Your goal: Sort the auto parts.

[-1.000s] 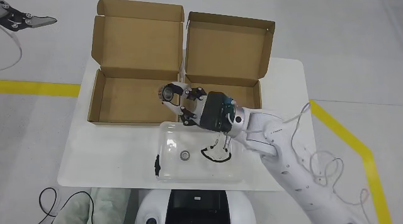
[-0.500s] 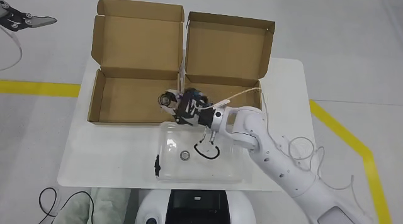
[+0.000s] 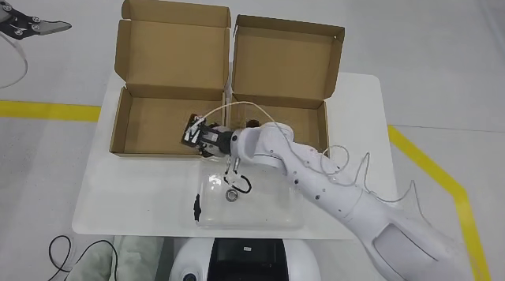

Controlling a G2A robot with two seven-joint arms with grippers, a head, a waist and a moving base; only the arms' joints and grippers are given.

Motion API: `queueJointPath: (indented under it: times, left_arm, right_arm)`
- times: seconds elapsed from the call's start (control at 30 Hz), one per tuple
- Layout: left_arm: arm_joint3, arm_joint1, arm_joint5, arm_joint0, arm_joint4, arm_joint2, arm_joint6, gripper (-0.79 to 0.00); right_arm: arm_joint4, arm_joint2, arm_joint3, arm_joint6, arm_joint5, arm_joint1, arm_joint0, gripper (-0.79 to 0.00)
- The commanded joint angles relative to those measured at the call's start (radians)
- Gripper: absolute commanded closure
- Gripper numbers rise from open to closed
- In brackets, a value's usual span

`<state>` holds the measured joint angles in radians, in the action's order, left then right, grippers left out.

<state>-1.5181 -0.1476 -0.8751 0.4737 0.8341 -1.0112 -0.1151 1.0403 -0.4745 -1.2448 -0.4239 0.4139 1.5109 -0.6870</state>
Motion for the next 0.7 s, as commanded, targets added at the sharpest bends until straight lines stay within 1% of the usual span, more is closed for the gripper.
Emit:
queueJointPath:
  times: [0.0,0.17,0.37,0.5,0.67]
  left_arm:
    - [0.000,0.000,0.000,0.000,0.000,0.000,0.000,-0.785]
    - [0.000,0.000,0.000,0.000,0.000,0.000,0.000,-0.785]
    - [0.000,0.000,0.000,0.000,0.000,0.000,0.000,-0.785]
    - [0.000,0.000,0.000,0.000,0.000,0.000,0.000,-0.785]
    - [0.000,0.000,0.000,0.000,0.000,0.000,0.000,-0.785]
  right_arm:
    - [-0.014,0.026,0.053,-0.013,-0.009,0.028,0.031,0.000]
    - [-0.036,0.072,0.185,-0.021,-0.037,0.097,0.095,0.000]
    - [-0.054,0.118,0.329,-0.040,-0.048,0.175,0.144,0.000]
    - [-0.057,0.133,0.404,-0.034,-0.048,0.217,0.162,0.000]
    - [-0.043,0.146,0.470,-0.056,-0.065,0.258,0.180,0.000]
